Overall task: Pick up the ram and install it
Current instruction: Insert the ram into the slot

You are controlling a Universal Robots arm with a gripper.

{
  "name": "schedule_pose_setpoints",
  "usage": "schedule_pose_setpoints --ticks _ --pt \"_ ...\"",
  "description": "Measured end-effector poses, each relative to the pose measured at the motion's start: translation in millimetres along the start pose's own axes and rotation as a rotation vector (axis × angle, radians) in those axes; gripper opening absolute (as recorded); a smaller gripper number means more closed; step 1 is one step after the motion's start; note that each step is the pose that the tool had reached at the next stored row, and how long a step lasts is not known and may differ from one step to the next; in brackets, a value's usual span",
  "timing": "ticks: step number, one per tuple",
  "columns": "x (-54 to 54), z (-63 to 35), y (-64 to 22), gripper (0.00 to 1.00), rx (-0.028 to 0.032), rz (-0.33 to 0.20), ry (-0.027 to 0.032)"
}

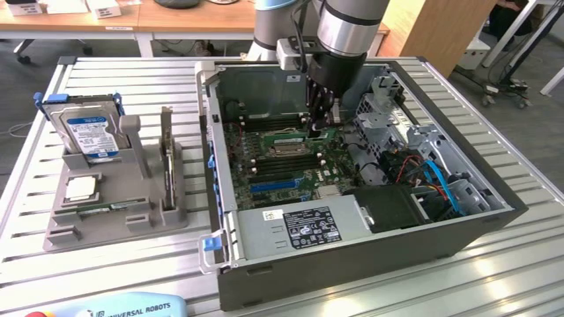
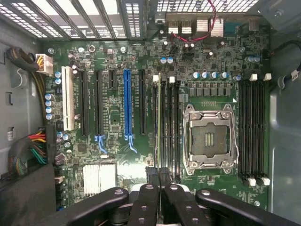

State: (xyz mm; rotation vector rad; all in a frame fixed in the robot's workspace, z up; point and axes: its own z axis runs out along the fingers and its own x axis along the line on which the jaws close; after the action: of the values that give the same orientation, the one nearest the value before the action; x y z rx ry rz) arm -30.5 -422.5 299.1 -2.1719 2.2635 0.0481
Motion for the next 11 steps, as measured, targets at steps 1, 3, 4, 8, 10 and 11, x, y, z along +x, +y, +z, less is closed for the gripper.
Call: schedule_pose_setpoints --ticks 1,3,4,8,10,11 --pt "-0.2 0.2 0.0 0.11 0.0001 0.0 -0.0003" --pt "-1.4 0.6 0.2 0.11 0.0002 0.0 -0.0003" --pt "-1.9 0.7 0.1 0.11 0.0003 0.0 -0.0001" --pt "-2.6 1.1 0.1 0.11 0.0003 0.0 -0.0001" --pt "-2.7 1.6 0.1 0.11 0.0003 0.0 -0.0001" --pt "-2.7 2.5 0.1 0.11 0.0005 0.0 -0.0001"
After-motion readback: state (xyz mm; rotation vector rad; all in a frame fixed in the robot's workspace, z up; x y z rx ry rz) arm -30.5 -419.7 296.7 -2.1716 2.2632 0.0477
